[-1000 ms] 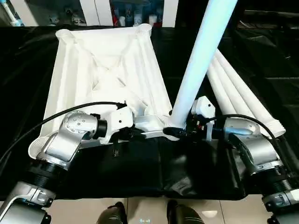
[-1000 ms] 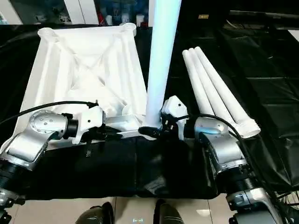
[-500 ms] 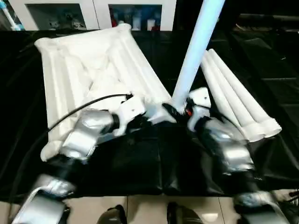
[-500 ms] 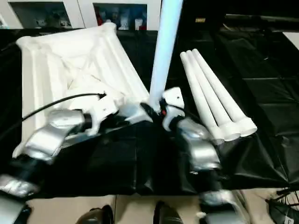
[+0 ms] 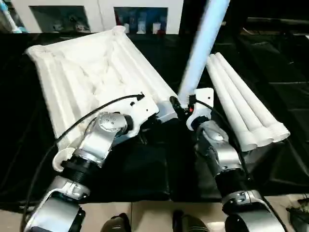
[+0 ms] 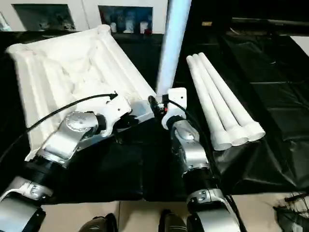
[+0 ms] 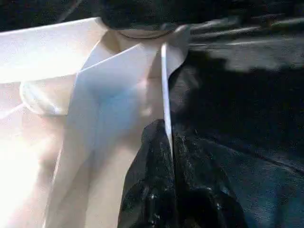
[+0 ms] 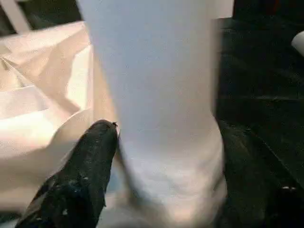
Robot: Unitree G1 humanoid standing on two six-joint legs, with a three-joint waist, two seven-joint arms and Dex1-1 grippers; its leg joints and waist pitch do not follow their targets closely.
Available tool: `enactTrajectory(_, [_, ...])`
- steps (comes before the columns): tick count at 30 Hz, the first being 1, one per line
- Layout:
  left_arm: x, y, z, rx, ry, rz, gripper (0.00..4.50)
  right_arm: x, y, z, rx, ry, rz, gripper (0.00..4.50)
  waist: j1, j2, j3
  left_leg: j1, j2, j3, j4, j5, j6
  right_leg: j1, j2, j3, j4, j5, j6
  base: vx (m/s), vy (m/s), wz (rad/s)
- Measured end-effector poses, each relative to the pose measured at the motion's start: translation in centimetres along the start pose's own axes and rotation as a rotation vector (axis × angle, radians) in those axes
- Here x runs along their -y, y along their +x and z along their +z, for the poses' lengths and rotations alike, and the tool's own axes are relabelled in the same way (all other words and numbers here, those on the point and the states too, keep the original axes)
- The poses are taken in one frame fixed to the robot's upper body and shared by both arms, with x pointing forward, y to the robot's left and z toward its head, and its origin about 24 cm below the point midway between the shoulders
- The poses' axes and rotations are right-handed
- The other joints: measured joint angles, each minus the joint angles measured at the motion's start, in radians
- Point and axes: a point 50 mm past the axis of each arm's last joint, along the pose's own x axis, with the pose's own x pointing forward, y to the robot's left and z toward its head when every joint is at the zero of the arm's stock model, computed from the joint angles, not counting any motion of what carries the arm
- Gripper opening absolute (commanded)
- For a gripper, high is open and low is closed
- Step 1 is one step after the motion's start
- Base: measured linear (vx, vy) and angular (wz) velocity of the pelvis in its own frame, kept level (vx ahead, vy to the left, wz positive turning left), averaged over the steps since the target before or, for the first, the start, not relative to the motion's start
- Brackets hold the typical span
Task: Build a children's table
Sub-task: Rotate leg to tighten
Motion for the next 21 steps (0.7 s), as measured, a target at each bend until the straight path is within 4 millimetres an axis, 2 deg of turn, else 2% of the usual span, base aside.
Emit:
enactTrajectory(3, [-0.5, -0.4, -0.1, -0.001, 0.002, 0.025, 0.00, 0.1, -0.5, 0.3, -0.008, -0.019, 0.082, 3.80, -0.009, 0.000, 0.001, -0.002, 0.000, -0.001, -0.001, 0.000, 0.000, -0.002, 0.001, 0.000, 0.000, 0.001, -0.001, 0.000, 0.000, 0.00])
enactTrajectory(6, [-0.8, -1.0, -0.2, 0.007, 0.020, 0.019, 0.00, 0.9, -1.3, 1.0, -0.035, -0.083, 0.192, 4.14, -0.009, 0.000, 0.002, -0.008, 0.000, -0.001, -0.002, 0.000, 0.000, -0.007, 0.001, -0.001, 0.000, 0.009, -0.008, 0.000, 0.000, 0.00])
enactTrajectory(8, [-0.8, -1.4, -0.2, 0.014, 0.029, 0.005, 0.00, 1.4, -1.8, 1.4, -0.050, -0.114, 0.252, 4.19, -0.008, 0.000, 0.002, -0.009, 0.000, 0.000, -0.003, 0.000, 0.000, -0.008, 0.001, -0.001, 0.001, 0.016, -0.009, 0.000, 0.000, 0.00])
enactTrajectory(11, [-1.1, -2.3, -0.7, 0.027, 0.055, -0.024, 0.00, 2.1, -2.8, 2.1, -0.079, -0.188, 0.372, 4.19, -0.005, 0.001, 0.002, -0.011, 0.003, 0.000, -0.009, 0.000, 0.000, -0.014, 0.004, -0.003, 0.003, 0.018, -0.011, 0.000, 0.000, 0.00])
enactTrajectory(17, [-0.6, -4.3, -1.6, 0.045, 0.116, -0.171, 0.00, 4.0, -4.9, 3.7, -0.127, -0.309, 0.527, 4.19, 0.007, 0.001, 0.003, -0.012, 0.005, 0.000, -0.013, 0.003, 0.005, -0.016, 0.006, -0.004, 0.004, 0.013, -0.011, 0.000, 0.000, 0.00])
enactTrajectory(21, [-0.1, -5.1, -1.9, 0.056, 0.133, -0.278, 0.00, 3.5, -5.5, 4.0, -0.160, -0.351, 0.647, 4.19, 0.019, 0.000, 0.003, -0.012, 0.005, 0.001, -0.013, 0.002, 0.004, -0.016, 0.005, -0.003, 0.004, 0.013, -0.011, 0.000, 0.000, 0.00])
